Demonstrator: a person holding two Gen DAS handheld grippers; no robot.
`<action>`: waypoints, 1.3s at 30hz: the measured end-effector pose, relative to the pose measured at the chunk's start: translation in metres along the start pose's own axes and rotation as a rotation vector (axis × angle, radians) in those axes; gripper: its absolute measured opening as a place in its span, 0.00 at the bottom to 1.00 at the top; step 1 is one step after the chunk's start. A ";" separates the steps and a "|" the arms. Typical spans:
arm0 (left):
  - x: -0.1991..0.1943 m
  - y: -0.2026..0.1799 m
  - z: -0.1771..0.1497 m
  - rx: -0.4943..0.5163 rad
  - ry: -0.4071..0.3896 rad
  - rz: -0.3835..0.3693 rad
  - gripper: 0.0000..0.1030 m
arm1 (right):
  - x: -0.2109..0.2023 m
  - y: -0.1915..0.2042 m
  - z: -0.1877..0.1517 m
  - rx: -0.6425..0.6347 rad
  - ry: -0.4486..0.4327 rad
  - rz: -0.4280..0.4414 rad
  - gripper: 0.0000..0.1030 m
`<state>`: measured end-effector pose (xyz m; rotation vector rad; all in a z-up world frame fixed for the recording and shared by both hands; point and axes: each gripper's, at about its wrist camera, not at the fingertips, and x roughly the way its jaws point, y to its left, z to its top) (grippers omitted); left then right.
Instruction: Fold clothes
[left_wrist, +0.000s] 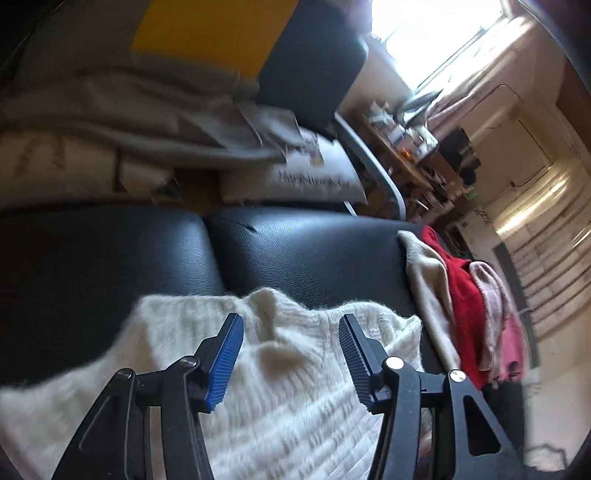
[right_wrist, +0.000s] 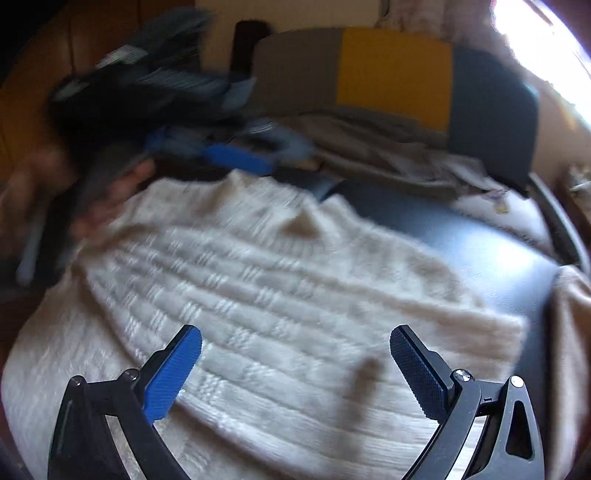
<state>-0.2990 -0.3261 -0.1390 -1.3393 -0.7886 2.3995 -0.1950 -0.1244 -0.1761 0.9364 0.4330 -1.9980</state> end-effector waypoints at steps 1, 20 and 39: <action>0.007 0.001 0.003 0.003 0.024 -0.033 0.53 | 0.005 0.000 -0.003 0.006 0.014 -0.005 1.00; 0.011 0.001 0.007 -0.047 -0.050 -0.016 0.34 | 0.004 0.006 -0.010 0.013 0.000 -0.022 1.00; -0.275 0.110 -0.306 -0.603 -0.586 0.178 0.59 | 0.003 0.006 -0.010 -0.001 0.014 -0.047 1.00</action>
